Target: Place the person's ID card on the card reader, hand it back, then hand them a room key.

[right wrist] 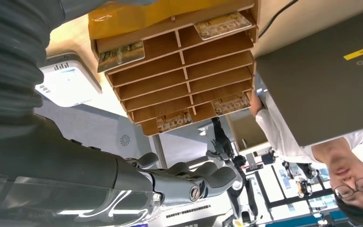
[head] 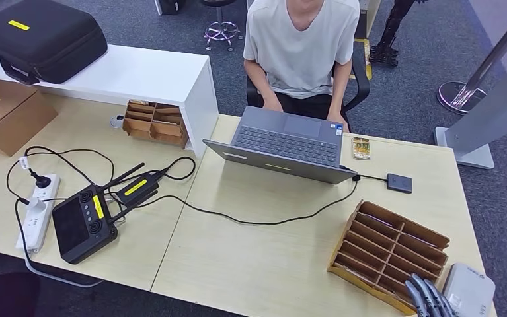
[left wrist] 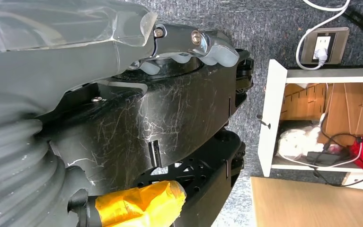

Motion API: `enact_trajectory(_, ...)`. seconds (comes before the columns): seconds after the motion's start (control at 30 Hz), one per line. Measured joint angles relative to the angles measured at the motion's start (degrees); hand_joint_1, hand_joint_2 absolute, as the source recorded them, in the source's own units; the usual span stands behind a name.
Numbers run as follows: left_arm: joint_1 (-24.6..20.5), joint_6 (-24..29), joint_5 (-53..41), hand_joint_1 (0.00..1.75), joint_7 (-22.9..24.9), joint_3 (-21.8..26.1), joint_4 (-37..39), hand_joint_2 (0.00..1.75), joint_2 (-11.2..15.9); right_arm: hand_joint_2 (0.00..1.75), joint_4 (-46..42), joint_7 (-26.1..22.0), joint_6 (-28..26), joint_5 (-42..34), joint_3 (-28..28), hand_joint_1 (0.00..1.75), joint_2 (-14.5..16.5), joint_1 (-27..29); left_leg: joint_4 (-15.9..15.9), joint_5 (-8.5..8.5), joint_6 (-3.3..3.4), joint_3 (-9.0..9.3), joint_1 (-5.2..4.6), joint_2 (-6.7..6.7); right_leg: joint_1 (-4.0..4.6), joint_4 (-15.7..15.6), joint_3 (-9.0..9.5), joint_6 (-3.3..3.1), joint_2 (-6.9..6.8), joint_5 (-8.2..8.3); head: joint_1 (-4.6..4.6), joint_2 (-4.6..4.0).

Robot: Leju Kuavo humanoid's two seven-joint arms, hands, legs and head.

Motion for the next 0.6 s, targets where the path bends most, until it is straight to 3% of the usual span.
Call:
enact_trajectory(0.4, 0.0, 0.0, 0.0, 0.00, 0.0, 0.0, 0.0, 1.75, 0.0, 1.75, 1.6, -0.1, 0.0, -0.1, 1.1, 0.00, 0.0, -0.4, 0.0, 0.00, 0.00, -0.01, 0.00, 0.00, 0.00, 0.0, 0.00, 0.00, 0.00, 0.00, 0.01, 0.00)
enact_trajectory(0.6, 0.0, 0.0, 0.0, 0.00, 0.0, 0.0, 0.0, 1.75, 0.0, 1.75, 3.1, -1.6, 0.0, -3.9, 1.5, 0.00, 0.3, -1.7, 0.0, 0.00, 0.00, 0.01, 0.00, 0.02, 0.00, 0.0, 0.00, 0.00, 0.01, 0.00, 0.01, 0.00)
